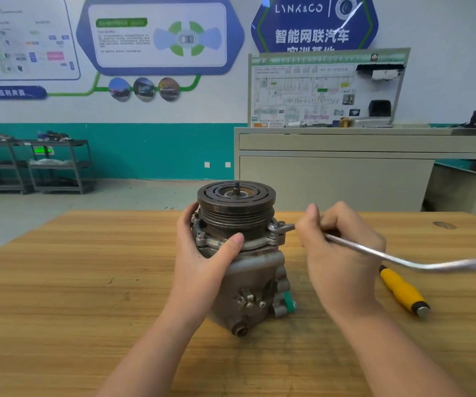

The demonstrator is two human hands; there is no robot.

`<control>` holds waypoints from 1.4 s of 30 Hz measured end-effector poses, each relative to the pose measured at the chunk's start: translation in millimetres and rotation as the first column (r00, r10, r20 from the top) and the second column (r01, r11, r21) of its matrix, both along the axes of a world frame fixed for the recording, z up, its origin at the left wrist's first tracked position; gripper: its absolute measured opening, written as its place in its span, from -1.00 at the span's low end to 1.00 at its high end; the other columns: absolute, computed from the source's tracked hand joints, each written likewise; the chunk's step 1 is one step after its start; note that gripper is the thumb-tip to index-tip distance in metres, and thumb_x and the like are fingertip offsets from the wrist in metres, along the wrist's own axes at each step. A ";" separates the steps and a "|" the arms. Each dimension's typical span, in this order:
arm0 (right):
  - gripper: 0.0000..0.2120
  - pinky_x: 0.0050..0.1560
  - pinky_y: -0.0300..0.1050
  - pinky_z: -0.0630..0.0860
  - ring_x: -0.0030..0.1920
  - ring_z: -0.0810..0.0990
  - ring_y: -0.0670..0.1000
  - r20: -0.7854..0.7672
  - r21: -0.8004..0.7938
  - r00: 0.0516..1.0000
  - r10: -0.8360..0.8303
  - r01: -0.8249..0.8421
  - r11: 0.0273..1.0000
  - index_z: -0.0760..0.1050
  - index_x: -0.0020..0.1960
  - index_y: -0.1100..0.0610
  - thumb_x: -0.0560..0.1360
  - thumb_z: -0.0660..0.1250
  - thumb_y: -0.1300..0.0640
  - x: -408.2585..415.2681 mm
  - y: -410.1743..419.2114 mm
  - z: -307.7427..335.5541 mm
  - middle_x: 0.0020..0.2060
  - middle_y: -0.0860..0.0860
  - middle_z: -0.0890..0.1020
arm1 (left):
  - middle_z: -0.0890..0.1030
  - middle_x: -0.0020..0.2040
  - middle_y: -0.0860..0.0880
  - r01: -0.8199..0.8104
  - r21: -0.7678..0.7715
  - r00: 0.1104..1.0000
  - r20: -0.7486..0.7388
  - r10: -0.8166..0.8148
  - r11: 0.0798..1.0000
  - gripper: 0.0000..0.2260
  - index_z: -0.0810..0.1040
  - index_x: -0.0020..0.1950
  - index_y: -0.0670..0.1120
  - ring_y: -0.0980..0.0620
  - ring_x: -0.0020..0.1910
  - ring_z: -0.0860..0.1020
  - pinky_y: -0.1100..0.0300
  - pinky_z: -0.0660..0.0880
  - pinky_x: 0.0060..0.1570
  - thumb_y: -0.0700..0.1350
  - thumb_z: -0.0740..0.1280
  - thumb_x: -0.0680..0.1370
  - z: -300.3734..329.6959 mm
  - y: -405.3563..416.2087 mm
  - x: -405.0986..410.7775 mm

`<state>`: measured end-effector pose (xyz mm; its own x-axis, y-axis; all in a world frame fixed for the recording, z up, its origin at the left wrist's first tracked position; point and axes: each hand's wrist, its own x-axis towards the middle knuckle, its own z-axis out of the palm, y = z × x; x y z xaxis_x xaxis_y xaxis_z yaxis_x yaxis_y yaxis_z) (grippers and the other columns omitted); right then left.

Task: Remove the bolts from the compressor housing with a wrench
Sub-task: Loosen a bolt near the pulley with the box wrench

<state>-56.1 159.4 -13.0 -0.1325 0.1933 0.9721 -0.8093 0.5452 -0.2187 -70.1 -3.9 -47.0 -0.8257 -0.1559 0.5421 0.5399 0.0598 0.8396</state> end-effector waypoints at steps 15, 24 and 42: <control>-0.68 -0.47 -0.33 0.21 -0.51 0.26 -0.15 0.188 0.013 0.882 0.433 -0.443 0.896 0.27 -0.47 0.15 0.42 0.27 0.24 -4.1 10.3 0.4 -0.56 -0.01 0.28 | 0.51 0.10 0.44 0.010 0.014 1.000 0.000 -0.010 1.000 -0.39 0.30 0.26 0.36 0.41 0.11 0.49 0.56 0.42 -0.04 0.13 0.47 0.29 -2.0 -3.0 -2.7; -0.70 -0.63 -0.34 0.22 -0.62 0.36 -0.14 0.014 -0.894 0.349 0.937 -0.416 0.168 0.40 -0.41 0.04 0.43 0.41 0.20 -28.8 18.3 1.8 -0.57 -0.02 0.43 | 0.56 0.14 0.35 0.104 0.012 0.992 0.069 -0.104 0.995 -0.30 0.34 0.32 0.32 0.31 0.16 0.52 0.25 0.45 0.16 0.25 0.45 0.20 0.3 -17.2 -10.9; -0.61 -0.44 -0.47 0.17 -0.49 0.31 -0.17 0.089 -0.091 0.993 -0.080 0.088 0.992 0.25 -0.45 0.24 0.51 0.27 0.21 0.4 -9.9 -4.8 -0.57 -0.06 0.28 | 0.57 0.10 0.35 0.100 0.035 0.993 0.053 -0.102 0.994 -0.44 0.36 0.22 0.38 0.30 0.13 0.54 0.35 0.49 0.03 0.15 0.47 0.28 -1.2 -14.2 -12.3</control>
